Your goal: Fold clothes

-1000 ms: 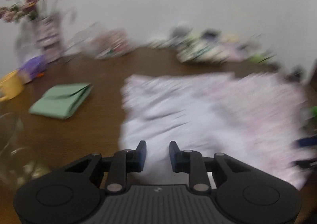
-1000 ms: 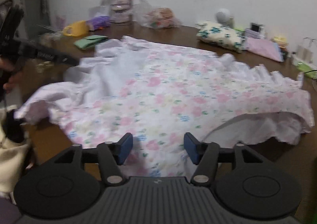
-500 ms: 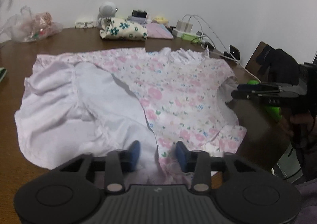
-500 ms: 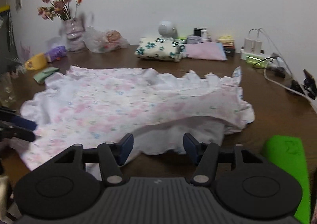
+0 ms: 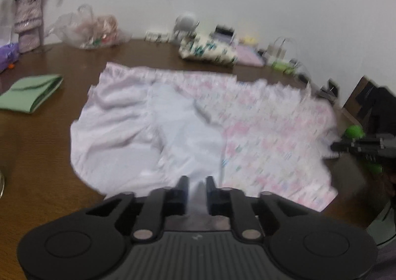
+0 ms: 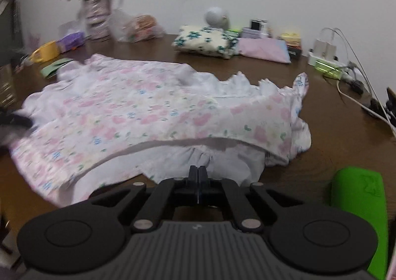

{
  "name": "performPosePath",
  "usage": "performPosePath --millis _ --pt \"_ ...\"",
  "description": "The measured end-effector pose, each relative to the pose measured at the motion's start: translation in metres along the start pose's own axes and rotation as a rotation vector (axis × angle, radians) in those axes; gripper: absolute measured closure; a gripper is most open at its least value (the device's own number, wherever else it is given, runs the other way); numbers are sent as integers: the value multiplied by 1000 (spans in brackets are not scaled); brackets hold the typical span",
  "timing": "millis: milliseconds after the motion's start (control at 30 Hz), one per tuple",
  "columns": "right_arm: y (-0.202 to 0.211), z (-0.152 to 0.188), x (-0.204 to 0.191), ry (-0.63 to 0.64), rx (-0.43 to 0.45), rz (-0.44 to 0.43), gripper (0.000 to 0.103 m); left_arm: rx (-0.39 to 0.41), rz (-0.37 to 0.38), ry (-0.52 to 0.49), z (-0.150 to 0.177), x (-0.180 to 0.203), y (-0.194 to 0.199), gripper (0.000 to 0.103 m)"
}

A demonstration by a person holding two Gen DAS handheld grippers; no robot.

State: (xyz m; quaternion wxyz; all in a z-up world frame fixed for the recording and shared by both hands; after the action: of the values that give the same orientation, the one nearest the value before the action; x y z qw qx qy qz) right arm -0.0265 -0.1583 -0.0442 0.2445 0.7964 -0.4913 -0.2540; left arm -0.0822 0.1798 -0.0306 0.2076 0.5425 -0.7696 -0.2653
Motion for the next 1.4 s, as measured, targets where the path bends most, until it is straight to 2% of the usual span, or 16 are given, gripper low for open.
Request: performPosePath --millis 133,233,300,333,400,433,533,600,700,800,867,967,1067,1267,1333,1400 --pt "71 -14 -25 83 82 -26 103 55 44 -47 -22 17 9 75" --pt "82 -4 -38 126 53 -29 101 69 76 -75 -37 34 0 70" --pt "69 12 -37 132 -30 -24 91 62 95 -99 -44 47 -10 66" --pt "64 20 -37 134 -69 -22 77 57 103 -113 -47 54 -16 65" --pt "74 15 -32 86 -33 -65 68 47 110 -152 -50 67 -27 64" --pt "81 9 -29 51 -4 -96 68 43 115 -173 -50 74 -32 61" --pt "93 -23 -6 -47 103 -94 68 18 132 -183 -40 81 -49 59" --pt "81 -38 18 -88 126 -28 68 -3 126 -165 -32 79 -57 59" --pt "40 -43 36 -115 80 85 68 -22 114 -136 -21 71 -62 60" --pt "4 -28 19 -76 -2 58 68 -10 113 -117 -16 63 -58 61" --pt "-11 -19 10 -51 -24 67 69 -8 108 -108 -13 58 -55 61" --pt "-21 -22 24 -75 27 141 68 -12 89 -110 -12 54 -52 68" --pt "-5 -34 48 -106 105 235 68 -12 47 -112 -12 52 -50 68" --pt "63 -7 56 -163 107 124 64 -12 16 -85 -16 61 -38 69" --pt "86 2 59 -181 107 88 64 72 95 -135 -31 85 -23 69" --pt "85 17 52 -172 72 79 64 150 190 -213 -48 118 -9 65"
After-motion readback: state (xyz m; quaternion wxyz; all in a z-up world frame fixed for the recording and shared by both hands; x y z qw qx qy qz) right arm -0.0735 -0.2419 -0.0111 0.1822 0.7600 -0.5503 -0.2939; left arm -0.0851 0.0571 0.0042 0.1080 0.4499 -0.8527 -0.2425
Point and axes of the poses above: each gripper's, at about its wrist camera, not at the fingertips, and y roughly against the way its jaws point, x to its right, z to its underside, the point moved 9 cm from there along -y, roughly the way its jaws point, and after that the axes turned 12 degrees about -y, right-handed, at the moved point
